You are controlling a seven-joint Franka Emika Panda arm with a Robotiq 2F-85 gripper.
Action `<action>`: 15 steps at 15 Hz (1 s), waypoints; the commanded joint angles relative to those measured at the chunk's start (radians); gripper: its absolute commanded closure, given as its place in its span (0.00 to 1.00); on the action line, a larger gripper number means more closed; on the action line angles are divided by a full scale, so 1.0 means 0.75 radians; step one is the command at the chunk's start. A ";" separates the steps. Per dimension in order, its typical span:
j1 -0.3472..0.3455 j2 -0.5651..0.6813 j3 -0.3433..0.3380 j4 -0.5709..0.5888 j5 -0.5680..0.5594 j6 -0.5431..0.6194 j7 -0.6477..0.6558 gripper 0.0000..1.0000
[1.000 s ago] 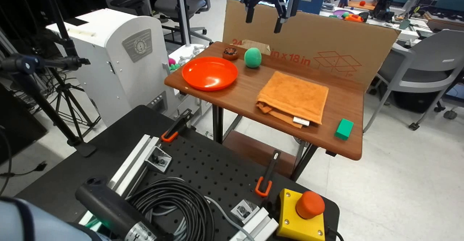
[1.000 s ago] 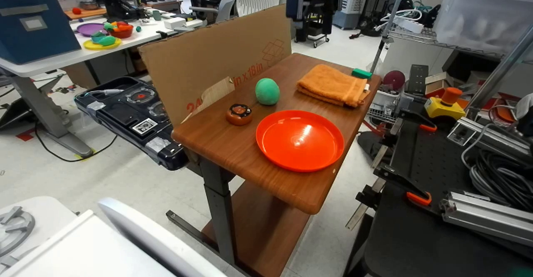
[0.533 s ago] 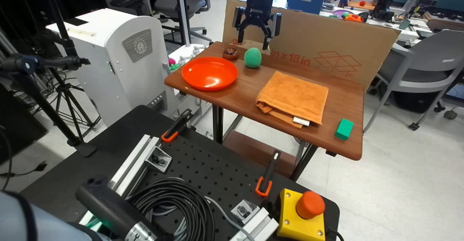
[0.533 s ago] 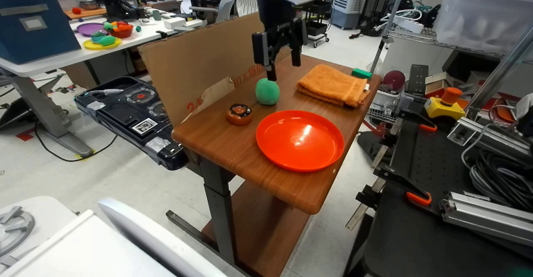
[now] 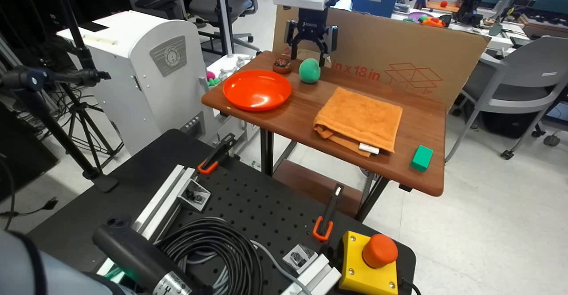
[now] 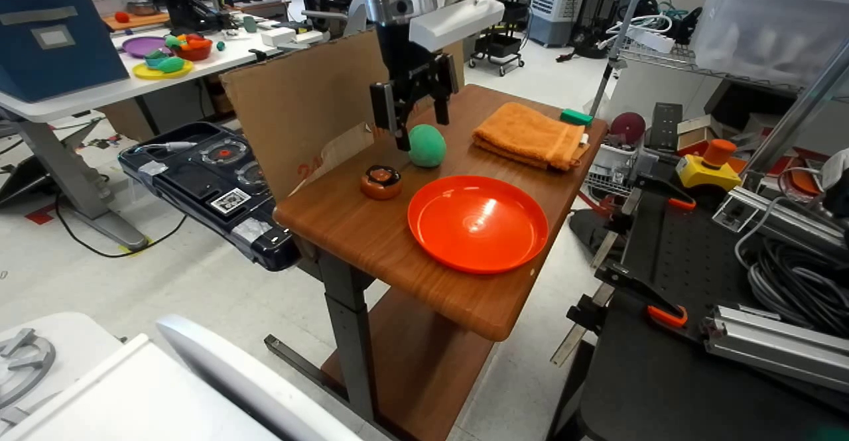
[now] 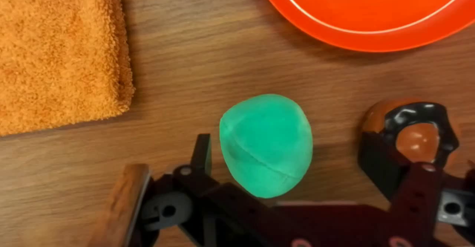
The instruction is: Put the green plush toy on the orange plate.
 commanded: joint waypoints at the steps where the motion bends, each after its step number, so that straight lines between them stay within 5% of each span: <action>1: 0.035 0.104 -0.023 0.160 -0.041 -0.041 0.047 0.28; 6: 0.039 0.132 -0.022 0.247 0.016 -0.224 0.164 0.66; 10: 0.033 0.033 0.019 0.175 0.047 -0.389 0.138 0.94; 15: 0.062 -0.035 0.038 0.105 0.028 -0.487 0.140 0.97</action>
